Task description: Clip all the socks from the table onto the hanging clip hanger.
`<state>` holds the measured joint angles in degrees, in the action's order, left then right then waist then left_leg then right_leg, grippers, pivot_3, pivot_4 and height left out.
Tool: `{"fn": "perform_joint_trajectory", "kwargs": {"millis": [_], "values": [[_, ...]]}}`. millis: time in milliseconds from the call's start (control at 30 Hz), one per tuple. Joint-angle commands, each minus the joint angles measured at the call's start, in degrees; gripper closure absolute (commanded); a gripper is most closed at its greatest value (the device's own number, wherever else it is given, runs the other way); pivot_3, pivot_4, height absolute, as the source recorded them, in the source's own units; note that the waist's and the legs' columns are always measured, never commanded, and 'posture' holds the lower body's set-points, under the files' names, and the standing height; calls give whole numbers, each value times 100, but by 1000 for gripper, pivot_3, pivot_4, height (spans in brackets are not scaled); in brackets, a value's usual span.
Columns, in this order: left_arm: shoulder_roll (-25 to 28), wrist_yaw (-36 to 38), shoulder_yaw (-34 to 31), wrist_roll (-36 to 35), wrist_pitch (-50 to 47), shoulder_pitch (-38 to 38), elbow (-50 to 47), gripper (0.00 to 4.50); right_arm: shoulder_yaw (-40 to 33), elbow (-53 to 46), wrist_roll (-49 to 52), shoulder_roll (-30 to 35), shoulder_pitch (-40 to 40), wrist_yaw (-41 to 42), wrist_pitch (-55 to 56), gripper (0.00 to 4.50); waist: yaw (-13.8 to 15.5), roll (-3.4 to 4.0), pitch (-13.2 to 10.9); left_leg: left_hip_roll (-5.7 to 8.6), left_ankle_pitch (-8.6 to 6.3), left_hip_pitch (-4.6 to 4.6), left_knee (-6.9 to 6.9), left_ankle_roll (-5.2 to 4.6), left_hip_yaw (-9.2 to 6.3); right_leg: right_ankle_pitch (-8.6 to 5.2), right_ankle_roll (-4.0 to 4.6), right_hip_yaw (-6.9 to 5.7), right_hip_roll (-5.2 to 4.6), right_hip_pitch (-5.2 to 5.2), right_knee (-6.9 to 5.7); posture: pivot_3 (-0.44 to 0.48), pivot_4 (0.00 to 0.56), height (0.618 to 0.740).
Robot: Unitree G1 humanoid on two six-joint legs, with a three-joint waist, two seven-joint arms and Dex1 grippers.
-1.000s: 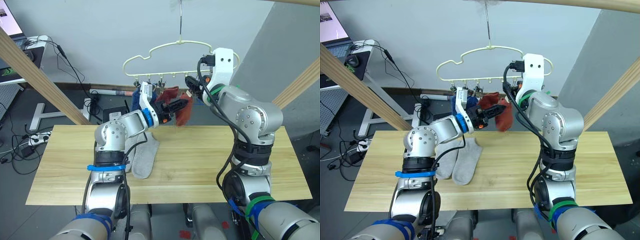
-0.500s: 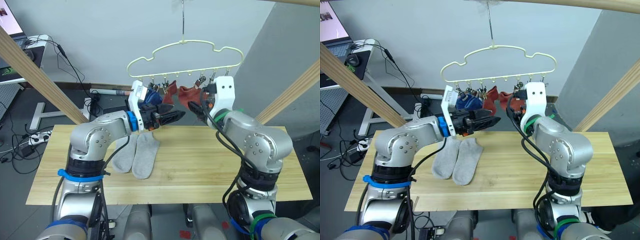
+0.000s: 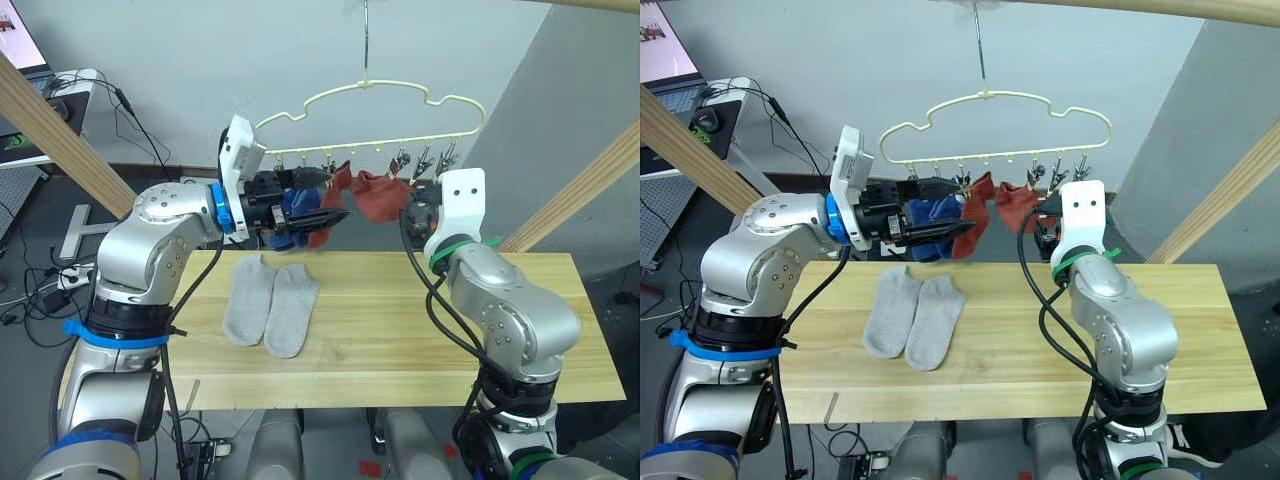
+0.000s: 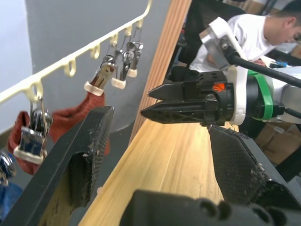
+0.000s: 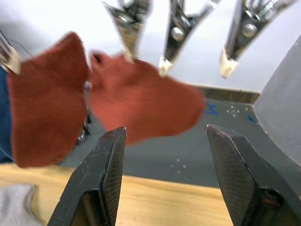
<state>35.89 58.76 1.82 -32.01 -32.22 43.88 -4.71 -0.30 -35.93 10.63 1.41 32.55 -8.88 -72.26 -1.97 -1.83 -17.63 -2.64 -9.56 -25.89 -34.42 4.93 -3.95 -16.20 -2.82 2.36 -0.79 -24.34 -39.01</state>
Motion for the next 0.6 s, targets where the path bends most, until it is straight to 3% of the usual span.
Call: {"fn": "perform_joint_trajectory", "kwargs": {"millis": [33, 167, 233, 600], "values": [[96, 260, -59, 29, 175, 207, -90, 826, 57, -202, -135, -128, 28, -65, 286, 1691, 4, -1, 1, 0, 0, 0, 0, 1, 0, 0, 0, 0, 0, 0, 0, 22, 248, 740], [118, 366, -46, 96, 165, 316, -12, 826, 100, -160, -228, -208, 53, -62, 396, 1691, 6, 0, 4, 0, 1, 0, -3, 1, -1, 0, 1, 0, 0, 0, -4, 23, 242, 740], [106, 380, -52, 114, 156, 349, 16, 773, 103, -147, -257, -249, 57, -47, 408, 2072, 5, 0, 4, 0, 1, 0, -4, 1, -1, 1, 1, 0, 0, 0, -5, 23, 241, 740], [96, 392, -79, 129, 125, 336, -39, 773, 71, -107, -328, -334, 150, 42, 388, 2072, 5, 0, 8, 0, 1, 0, -14, 2, -2, 1, 2, -1, 0, 1, -15, 29, 235, 740]]}}
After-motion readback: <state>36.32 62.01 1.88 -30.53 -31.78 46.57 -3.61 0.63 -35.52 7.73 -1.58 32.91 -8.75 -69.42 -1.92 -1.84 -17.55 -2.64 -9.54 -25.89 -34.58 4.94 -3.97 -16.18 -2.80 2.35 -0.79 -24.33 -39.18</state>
